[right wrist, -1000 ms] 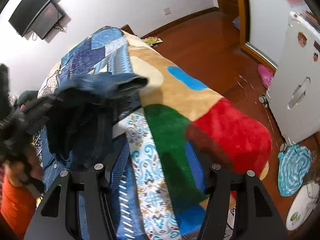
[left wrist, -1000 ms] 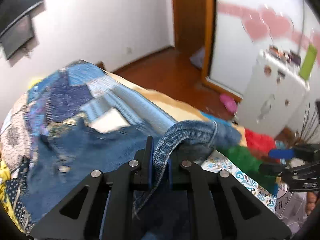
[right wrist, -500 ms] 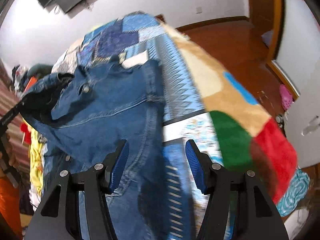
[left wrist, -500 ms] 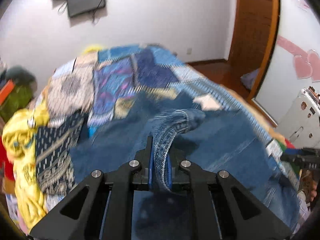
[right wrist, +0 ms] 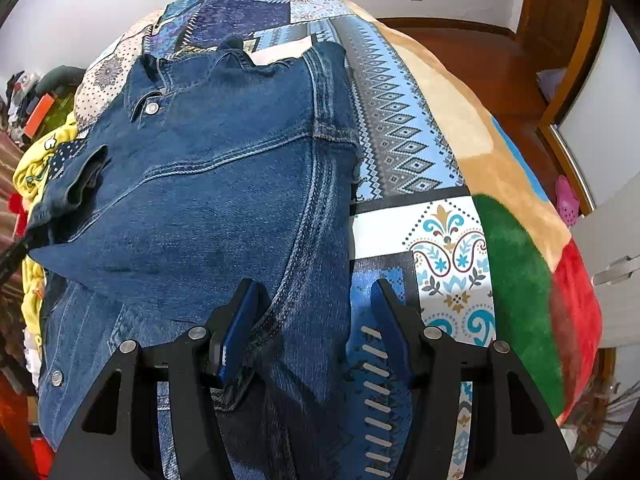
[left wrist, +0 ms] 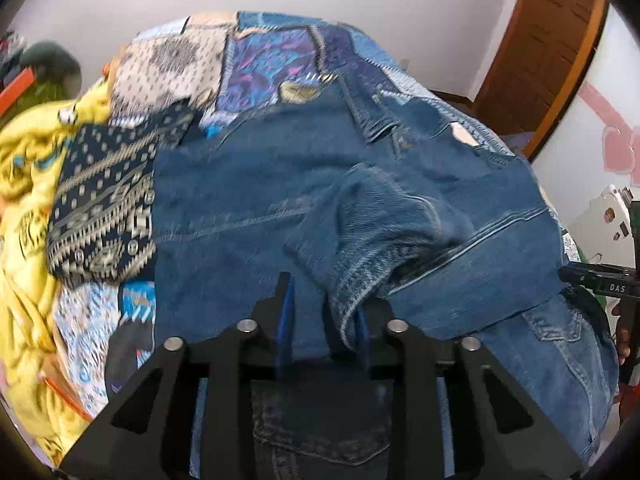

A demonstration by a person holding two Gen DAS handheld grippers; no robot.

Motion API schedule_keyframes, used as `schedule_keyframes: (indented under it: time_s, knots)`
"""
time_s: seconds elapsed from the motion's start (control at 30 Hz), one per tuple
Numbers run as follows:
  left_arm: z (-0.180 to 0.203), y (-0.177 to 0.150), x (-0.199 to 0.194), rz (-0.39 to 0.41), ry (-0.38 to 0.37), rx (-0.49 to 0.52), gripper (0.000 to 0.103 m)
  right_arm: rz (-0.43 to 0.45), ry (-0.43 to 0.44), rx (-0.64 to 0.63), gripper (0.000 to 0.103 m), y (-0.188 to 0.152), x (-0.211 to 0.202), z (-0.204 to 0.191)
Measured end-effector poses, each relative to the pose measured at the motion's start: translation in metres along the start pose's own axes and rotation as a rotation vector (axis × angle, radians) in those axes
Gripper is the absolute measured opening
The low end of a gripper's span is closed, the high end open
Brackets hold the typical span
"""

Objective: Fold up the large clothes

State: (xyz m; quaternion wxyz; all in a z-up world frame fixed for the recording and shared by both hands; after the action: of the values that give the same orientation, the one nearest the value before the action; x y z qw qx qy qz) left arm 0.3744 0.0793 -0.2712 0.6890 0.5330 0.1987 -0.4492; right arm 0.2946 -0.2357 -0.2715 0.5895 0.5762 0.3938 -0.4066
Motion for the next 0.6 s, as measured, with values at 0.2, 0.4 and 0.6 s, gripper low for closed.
schedule_keyframes:
  time_s: [0.2,0.4,0.6]
  knots:
    - [-0.023,-0.026,-0.001,0.002,0.009,-0.093,0.055,0.006,-0.026,-0.014,0.056,0.000,0.000,-0.003]
    - [-0.022,-0.050,-0.005,-0.045,0.095,-0.033,0.068,0.007,-0.041,-0.025,0.057,0.001,-0.001,-0.008]
    - [-0.040,-0.066,-0.013,-0.052,0.133,-0.076,0.071,0.012,-0.049,-0.026,0.057,-0.001,-0.003,-0.010]
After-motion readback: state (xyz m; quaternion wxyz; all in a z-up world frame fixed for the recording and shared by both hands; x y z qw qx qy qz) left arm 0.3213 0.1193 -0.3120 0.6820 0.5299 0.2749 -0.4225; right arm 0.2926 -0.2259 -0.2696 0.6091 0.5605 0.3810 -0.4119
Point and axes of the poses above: each gripper's, at about its wrist camera, not at the fingertips, and x roughly the way its jaws point, z to its right, y to its top, the point moved 6 cm from there along x, roughly the way its jaws point, and after that the axes turned 15 degrees about -y, right-handed, at the moved point
